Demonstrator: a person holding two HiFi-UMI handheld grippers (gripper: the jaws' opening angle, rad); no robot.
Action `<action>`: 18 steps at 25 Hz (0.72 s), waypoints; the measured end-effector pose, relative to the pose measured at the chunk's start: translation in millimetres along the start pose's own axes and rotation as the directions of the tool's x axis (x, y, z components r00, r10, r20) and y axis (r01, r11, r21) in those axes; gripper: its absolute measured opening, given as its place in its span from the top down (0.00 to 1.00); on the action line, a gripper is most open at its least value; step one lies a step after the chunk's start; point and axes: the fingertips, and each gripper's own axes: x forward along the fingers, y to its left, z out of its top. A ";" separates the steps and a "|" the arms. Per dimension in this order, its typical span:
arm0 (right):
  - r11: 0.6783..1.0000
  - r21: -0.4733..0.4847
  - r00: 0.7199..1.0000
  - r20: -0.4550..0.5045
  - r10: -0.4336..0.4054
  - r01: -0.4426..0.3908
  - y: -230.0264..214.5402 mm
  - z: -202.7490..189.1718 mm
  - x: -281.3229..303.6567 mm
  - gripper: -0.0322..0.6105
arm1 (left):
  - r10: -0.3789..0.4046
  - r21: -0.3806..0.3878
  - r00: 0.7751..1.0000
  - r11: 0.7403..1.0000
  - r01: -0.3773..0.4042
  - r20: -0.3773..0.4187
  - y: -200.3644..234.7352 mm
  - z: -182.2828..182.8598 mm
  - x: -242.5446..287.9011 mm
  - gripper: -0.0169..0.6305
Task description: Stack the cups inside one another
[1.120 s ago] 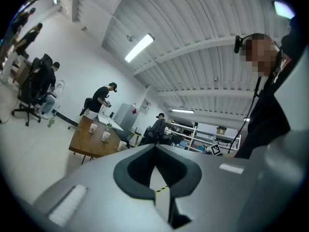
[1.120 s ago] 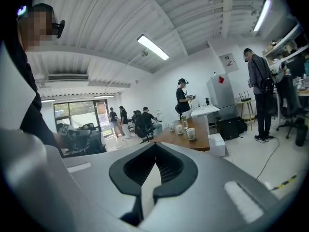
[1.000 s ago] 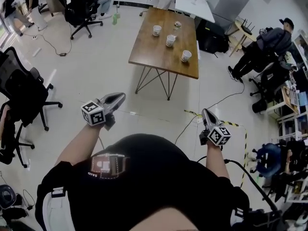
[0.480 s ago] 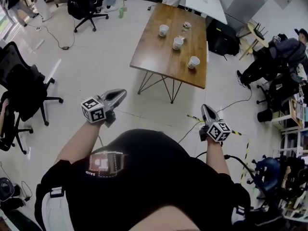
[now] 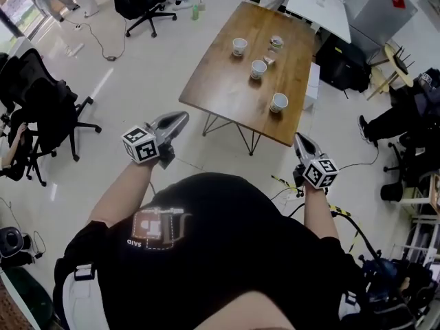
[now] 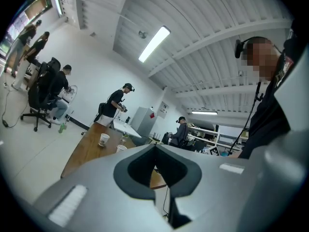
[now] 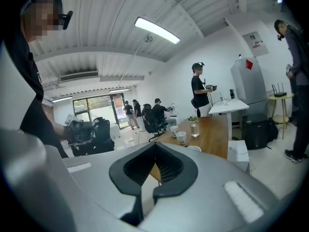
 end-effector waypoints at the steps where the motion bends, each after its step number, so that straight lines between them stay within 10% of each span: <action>1: 1.000 0.002 1.000 -0.001 0.001 -0.001 -8.1 2.8 6.2 0.93 | -0.005 0.000 1.000 1.000 0.005 -0.006 1.3 1.7 10.3 0.97; 11: 0.995 0.041 0.996 0.002 -0.087 0.087 -62.0 24.2 73.8 0.93 | -0.084 0.005 0.995 0.996 0.084 -0.055 80.6 11.4 91.2 0.97; 18: 0.963 0.107 0.967 0.023 -0.252 0.249 -77.0 36.9 111.8 0.93 | -0.245 -0.067 0.950 0.969 0.236 -0.194 144.1 -7.3 138.9 0.97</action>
